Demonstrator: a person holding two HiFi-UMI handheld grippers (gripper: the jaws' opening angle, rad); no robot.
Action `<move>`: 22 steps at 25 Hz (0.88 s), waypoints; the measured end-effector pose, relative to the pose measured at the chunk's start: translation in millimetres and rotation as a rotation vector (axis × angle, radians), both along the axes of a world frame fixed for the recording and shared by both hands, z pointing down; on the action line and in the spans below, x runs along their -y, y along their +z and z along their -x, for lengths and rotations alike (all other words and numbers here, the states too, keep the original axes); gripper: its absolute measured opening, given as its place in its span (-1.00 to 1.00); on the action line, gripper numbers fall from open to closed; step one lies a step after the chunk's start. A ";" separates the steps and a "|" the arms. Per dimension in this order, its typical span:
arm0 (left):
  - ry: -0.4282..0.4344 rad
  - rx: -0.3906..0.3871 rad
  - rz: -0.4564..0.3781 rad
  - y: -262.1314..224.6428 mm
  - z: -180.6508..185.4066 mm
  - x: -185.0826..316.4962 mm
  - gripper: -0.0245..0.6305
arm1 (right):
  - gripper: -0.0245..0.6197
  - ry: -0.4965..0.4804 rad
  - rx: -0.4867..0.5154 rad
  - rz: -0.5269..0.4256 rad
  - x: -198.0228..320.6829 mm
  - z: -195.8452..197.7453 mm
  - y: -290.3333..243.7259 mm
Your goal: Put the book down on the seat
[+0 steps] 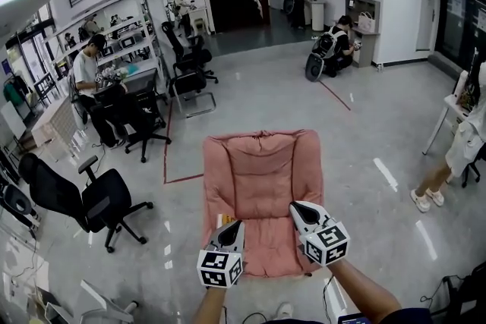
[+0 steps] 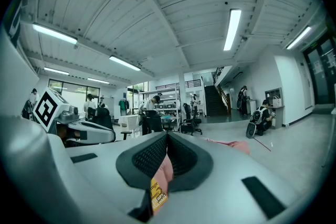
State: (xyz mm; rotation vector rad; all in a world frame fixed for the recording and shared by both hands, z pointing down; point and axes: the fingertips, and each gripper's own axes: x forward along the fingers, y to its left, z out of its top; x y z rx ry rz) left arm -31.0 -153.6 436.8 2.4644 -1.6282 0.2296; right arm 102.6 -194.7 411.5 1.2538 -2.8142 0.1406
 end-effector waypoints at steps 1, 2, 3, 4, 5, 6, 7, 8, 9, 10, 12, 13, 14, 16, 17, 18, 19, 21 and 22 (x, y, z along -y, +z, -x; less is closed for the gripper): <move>0.003 -0.001 -0.005 -2.9 3.3 -3.5 -0.91 | -0.87 0.002 0.000 -0.001 -4.0 2.8 -1.0; 0.004 -0.003 -0.012 -6.5 7.5 -6.9 -0.91 | -0.87 0.003 -0.001 -0.003 -7.8 6.3 -2.4; 0.004 -0.006 -0.019 -10.4 12.0 -10.6 -0.91 | -0.87 0.003 -0.002 -0.005 -11.8 10.0 -4.1; 0.005 -0.008 -0.026 -13.9 16.7 -14.7 -0.91 | -0.87 0.003 -0.002 -0.007 -16.3 13.9 -5.5; 0.007 -0.010 -0.031 -16.6 21.2 -19.3 -0.91 | -0.87 0.004 -0.003 -0.009 -21.6 17.8 -6.5; 0.010 -0.012 -0.035 -18.6 25.5 -24.2 -0.91 | -0.87 0.004 -0.003 -0.010 -27.5 21.8 -7.1; 0.014 -0.015 -0.038 -20.4 29.5 -29.3 -0.91 | -0.87 0.003 -0.006 -0.011 -33.8 25.6 -7.6; 0.017 -0.019 -0.041 -22.5 32.8 -34.4 -0.91 | -0.87 0.003 -0.009 -0.014 -40.1 28.7 -8.5; 0.020 -0.022 -0.045 -25.0 35.0 -39.6 -0.91 | -0.87 0.004 -0.011 -0.017 -46.3 30.8 -10.0; 0.023 -0.025 -0.050 -27.9 36.2 -44.9 -0.91 | -0.87 0.006 -0.012 -0.020 -52.2 32.0 -12.2; 0.032 -0.029 -0.058 -33.3 37.5 -56.7 -0.91 | -0.87 0.011 -0.012 -0.026 -64.3 34.1 -17.0; 0.037 -0.030 -0.062 -35.3 38.3 -62.9 -0.91 | -0.87 0.013 -0.012 -0.029 -70.6 35.6 -19.1; 0.041 -0.030 -0.065 -37.1 39.4 -69.0 -0.91 | -0.87 0.015 -0.013 -0.032 -77.1 37.4 -20.8; 0.049 -0.032 -0.071 -40.0 41.8 -80.8 -0.91 | -0.87 0.019 -0.013 -0.038 -89.9 41.2 -23.8; 0.052 -0.033 -0.074 -41.3 43.1 -86.3 -0.91 | -0.87 0.021 -0.012 -0.041 -96.3 43.0 -24.9; 0.055 -0.033 -0.076 -42.5 44.5 -91.6 -0.91 | -0.87 0.024 -0.011 -0.043 -102.6 45.0 -25.8; 0.058 -0.033 -0.080 -43.8 46.0 -97.1 -0.91 | -0.87 0.025 -0.010 -0.045 -108.9 47.1 -26.5; 0.065 -0.033 -0.090 -47.6 49.6 -108.2 -0.91 | -0.87 0.026 -0.010 -0.049 -121.4 52.2 -27.7; 0.068 -0.032 -0.097 -50.1 51.0 -113.6 -0.91 | -0.87 0.027 -0.010 -0.052 -127.3 54.5 -29.1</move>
